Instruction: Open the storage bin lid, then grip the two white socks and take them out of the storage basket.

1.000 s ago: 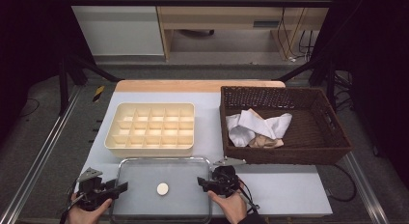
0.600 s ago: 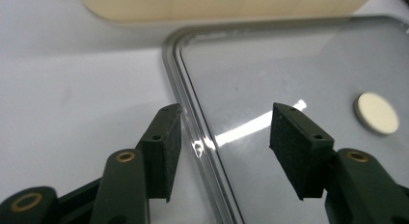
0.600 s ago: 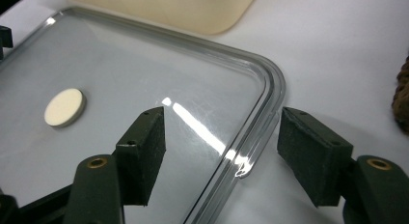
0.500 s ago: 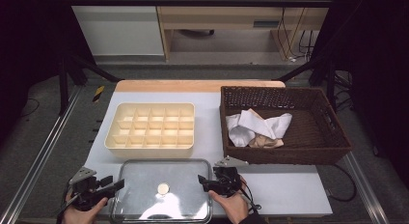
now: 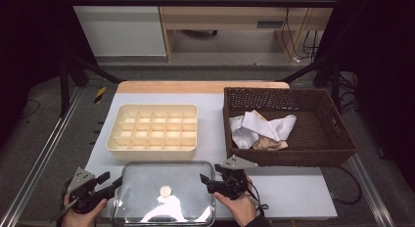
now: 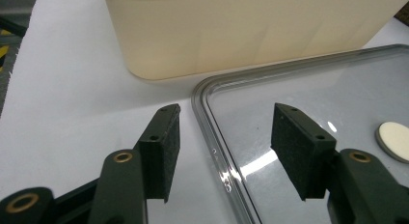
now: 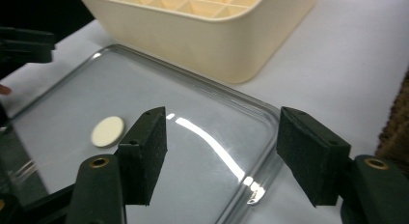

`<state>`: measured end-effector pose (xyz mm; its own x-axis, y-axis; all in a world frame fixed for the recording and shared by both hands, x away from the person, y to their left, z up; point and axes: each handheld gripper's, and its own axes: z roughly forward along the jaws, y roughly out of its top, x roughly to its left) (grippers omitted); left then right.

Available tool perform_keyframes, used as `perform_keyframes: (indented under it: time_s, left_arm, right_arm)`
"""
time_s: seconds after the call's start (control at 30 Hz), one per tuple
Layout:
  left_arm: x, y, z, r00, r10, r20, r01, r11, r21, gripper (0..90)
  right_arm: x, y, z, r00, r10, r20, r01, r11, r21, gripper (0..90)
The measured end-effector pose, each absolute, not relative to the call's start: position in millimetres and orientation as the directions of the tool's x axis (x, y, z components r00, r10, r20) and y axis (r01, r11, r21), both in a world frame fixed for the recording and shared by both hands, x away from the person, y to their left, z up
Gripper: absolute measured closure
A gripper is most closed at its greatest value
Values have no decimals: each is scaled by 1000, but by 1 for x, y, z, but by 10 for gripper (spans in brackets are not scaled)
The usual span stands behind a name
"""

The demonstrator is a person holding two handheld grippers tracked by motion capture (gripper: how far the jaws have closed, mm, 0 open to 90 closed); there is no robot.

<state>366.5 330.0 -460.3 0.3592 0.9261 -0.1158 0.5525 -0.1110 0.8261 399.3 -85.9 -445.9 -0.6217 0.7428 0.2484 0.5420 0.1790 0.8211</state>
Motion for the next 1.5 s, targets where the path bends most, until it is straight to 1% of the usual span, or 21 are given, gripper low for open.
perform_keyframes:
  time_s: [0.13, 0.27, 0.67, 0.93, 1.13, 1.3, 1.5]
  left_arm:
    - [367, 330, -460, 354, 928, -115, 561, -112, 820, 455]
    - [366, 330, -460, 350, 928, -126, 575, -107, 811, 454]
    - [369, 332, -464, 340, 929, -144, 594, -93, 799, 395]
    - [370, 335, -465, 333, 929, -160, 601, -79, 795, 362]
    - [370, 334, -466, 332, 930, -158, 601, -80, 795, 352]
    - [370, 336, -467, 328, 930, -165, 605, -73, 792, 345]
    - [370, 336, -467, 324, 933, -159, 603, -74, 794, 340]
  right_arm:
    - [395, -85, -439, -645, 726, 239, 522, 190, 831, 354]
    - [397, -88, -427, -650, 725, 230, 499, 178, 848, 353]
    - [407, -108, -377, -626, 753, 203, 412, 98, 906, 348]
    - [426, -139, -357, -546, 815, 196, 383, 35, 923, 330]
    - [441, -161, -342, -502, 848, 170, 368, 31, 929, 338]
    - [457, -176, -329, -447, 882, 149, 363, 27, 931, 343]
    - [478, -188, -322, -397, 908, 133, 371, 26, 928, 355]
